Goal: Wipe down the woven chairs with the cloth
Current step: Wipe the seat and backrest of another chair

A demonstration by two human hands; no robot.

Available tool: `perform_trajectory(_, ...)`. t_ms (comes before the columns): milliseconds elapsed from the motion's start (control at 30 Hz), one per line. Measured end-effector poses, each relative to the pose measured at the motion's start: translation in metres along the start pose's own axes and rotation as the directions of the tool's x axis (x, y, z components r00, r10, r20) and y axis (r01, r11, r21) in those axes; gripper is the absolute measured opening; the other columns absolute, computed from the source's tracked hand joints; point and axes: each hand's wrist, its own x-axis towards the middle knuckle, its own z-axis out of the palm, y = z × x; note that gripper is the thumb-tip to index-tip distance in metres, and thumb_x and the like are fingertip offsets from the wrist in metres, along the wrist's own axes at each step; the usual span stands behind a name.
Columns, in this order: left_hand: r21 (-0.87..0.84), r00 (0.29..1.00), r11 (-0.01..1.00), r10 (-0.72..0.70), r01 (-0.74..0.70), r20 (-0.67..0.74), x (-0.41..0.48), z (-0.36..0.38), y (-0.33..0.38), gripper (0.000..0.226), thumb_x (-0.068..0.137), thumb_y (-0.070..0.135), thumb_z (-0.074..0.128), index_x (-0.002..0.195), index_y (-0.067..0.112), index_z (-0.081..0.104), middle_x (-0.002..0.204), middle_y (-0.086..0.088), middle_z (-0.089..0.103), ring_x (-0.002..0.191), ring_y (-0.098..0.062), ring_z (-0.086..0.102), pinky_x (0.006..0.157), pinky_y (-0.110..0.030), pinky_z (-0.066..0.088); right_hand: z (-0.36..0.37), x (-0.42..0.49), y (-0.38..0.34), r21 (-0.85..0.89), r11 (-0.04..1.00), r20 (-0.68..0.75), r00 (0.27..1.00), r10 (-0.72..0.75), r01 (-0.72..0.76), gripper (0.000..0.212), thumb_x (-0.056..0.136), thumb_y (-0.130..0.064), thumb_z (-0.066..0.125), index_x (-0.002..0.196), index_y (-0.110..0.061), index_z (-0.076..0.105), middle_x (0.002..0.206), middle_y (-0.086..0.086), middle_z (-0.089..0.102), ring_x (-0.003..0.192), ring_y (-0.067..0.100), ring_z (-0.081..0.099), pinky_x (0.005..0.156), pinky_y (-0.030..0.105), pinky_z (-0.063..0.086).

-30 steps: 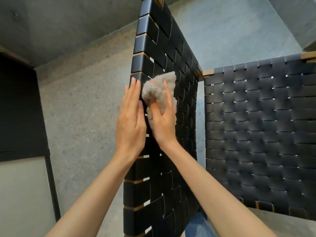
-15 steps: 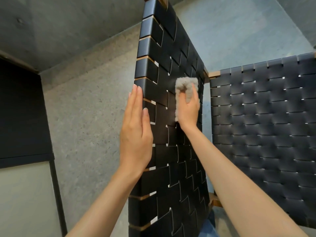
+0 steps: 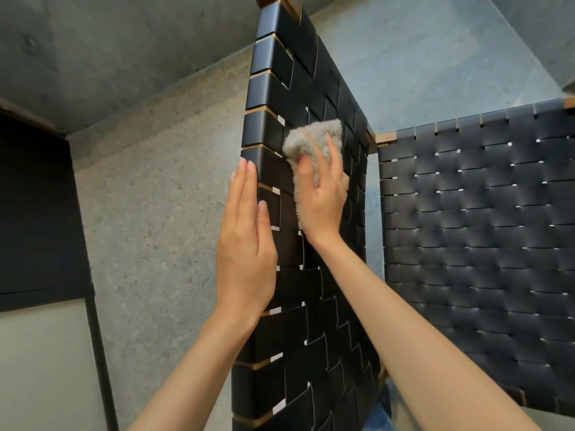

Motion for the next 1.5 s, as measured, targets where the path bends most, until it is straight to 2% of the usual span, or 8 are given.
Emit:
perform_trajectory(133,0.006,1.0,1.0,0.007,-0.007,-0.004,0.0,0.001,-0.001,0.048,0.103,0.014,0.032,0.149,0.02,0.02,0.156,0.012,0.016,0.141,0.007,0.011,0.114,-0.012,0.011,-0.016,0.013,0.08,-0.049,0.911,-0.03,0.913,0.408,-0.409,0.058,0.097,-0.056,0.035,0.148,-0.03,0.03,0.149,0.001,0.037,0.135,0.02,0.031,0.105,0.036,0.03)
perform_trajectory(400,-0.006,1.0,1.0,0.012,-0.012,-0.011,-0.001,0.002,-0.004,0.048,0.103,0.015,0.033,0.149,0.02,0.02,0.156,0.013,0.016,0.141,0.007,0.011,0.115,-0.013,0.011,-0.032,0.015,0.15,-0.112,0.793,-0.006,0.799,0.602,-0.598,0.055,0.101,-0.052,0.021,0.148,-0.025,0.033,0.149,0.003,0.038,0.135,0.024,0.038,0.115,0.048,0.026)
perform_trajectory(633,-0.01,1.0,1.0,0.027,-0.027,-0.016,0.0,0.0,-0.002,0.047,0.103,0.013,0.033,0.149,0.017,0.022,0.154,0.013,0.016,0.142,0.005,0.011,0.114,-0.012,0.011,-0.024,-0.007,0.097,0.056,0.866,-0.028,0.866,0.499,-0.497,0.051,0.101,-0.045,0.034,0.145,-0.018,0.038,0.145,0.008,0.042,0.132,0.022,0.04,0.11,0.044,0.034)
perform_trajectory(833,0.005,0.998,1.0,-0.013,0.014,-0.069,0.002,-0.003,0.009,0.045,0.099,0.007,0.04,0.144,0.011,0.034,0.15,0.001,0.033,0.139,-0.002,0.027,0.115,-0.016,0.02,-0.011,-0.022,-0.008,0.123,0.981,0.1,0.985,0.141,-0.153,0.05,0.096,-0.055,0.033,0.144,-0.041,0.031,0.154,-0.008,0.027,0.124,0.0,0.022,0.089,0.009,0.019)
perform_trajectory(1067,0.08,0.991,0.997,0.03,-0.02,-0.132,0.049,-0.011,0.012,0.028,0.097,0.011,0.043,0.124,0.012,0.05,0.114,0.009,0.046,0.102,0.006,0.041,0.09,-0.001,0.028,0.01,0.053,-0.082,0.056,0.99,0.127,0.983,-0.133,0.127,0.046,0.098,-0.043,0.039,0.144,-0.035,0.038,0.158,-0.002,0.021,0.142,0.025,0.018,0.113,0.05,0.021)
perform_trajectory(1200,0.111,0.999,0.993,0.045,-0.042,-0.022,0.092,-0.001,0.016,0.047,0.102,0.019,0.036,0.147,0.016,0.028,0.152,0.003,0.03,0.138,-0.002,0.025,0.112,-0.015,0.017,0.022,0.072,-0.076,0.022,0.986,0.031,0.986,-0.165,0.164,0.046,0.097,-0.043,0.04,0.142,-0.032,0.042,0.156,0.002,0.025,0.142,0.027,0.022,0.111,0.057,0.025)
perform_trajectory(1400,0.179,0.994,0.978,0.104,-0.106,0.021,0.125,0.018,0.017,0.052,0.103,0.019,0.032,0.151,0.016,0.014,0.159,0.003,0.011,0.144,-0.003,0.009,0.112,-0.011,0.006,0.019,0.081,-0.015,0.03,0.998,-0.012,0.999,-0.047,0.047,0.055,0.094,-0.049,0.036,0.145,-0.028,0.038,0.155,0.002,0.027,0.139,0.028,0.025,0.102,0.036,0.028)
perform_trajectory(1500,0.189,0.992,0.974,0.122,-0.122,0.012,0.124,0.021,0.014,0.052,0.103,0.018,0.031,0.151,0.016,0.013,0.159,0.005,0.01,0.143,-0.001,0.008,0.106,-0.002,0.002,0.008,0.087,0.033,0.049,0.99,0.011,0.991,0.133,-0.133,0.054,0.098,-0.05,0.038,0.148,-0.03,0.031,0.155,0.0,0.028,0.14,0.025,0.024,0.107,0.041,0.026)
